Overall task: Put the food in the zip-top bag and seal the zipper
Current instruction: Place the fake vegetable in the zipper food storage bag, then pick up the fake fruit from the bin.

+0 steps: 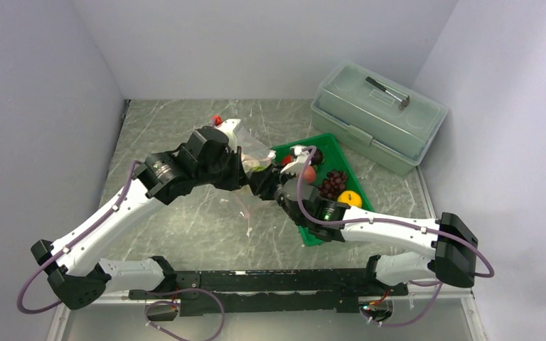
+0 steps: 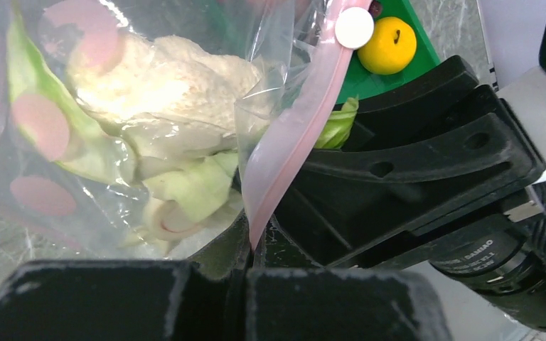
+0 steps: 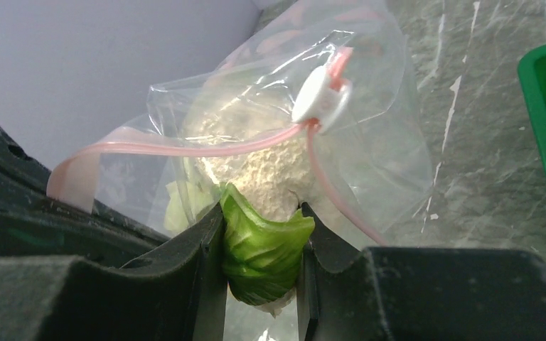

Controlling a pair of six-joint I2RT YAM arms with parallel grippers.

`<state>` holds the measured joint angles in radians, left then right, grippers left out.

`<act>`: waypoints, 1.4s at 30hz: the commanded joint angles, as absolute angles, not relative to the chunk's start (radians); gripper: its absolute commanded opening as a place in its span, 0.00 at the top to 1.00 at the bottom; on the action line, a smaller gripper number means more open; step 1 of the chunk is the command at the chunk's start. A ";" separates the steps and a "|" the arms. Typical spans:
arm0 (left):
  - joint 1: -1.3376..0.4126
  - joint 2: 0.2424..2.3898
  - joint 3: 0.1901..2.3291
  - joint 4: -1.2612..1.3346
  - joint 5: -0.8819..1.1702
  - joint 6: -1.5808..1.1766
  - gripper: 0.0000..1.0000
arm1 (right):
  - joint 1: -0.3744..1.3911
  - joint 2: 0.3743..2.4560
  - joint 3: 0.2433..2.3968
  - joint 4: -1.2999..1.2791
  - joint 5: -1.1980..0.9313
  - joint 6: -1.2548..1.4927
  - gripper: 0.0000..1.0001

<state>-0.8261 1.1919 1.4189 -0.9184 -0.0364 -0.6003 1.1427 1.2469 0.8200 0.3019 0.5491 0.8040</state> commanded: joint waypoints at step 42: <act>-0.764 1.170 1.550 -1.095 -0.411 -0.515 1.00 | 1.152 0.959 1.047 -0.174 0.676 0.514 0.22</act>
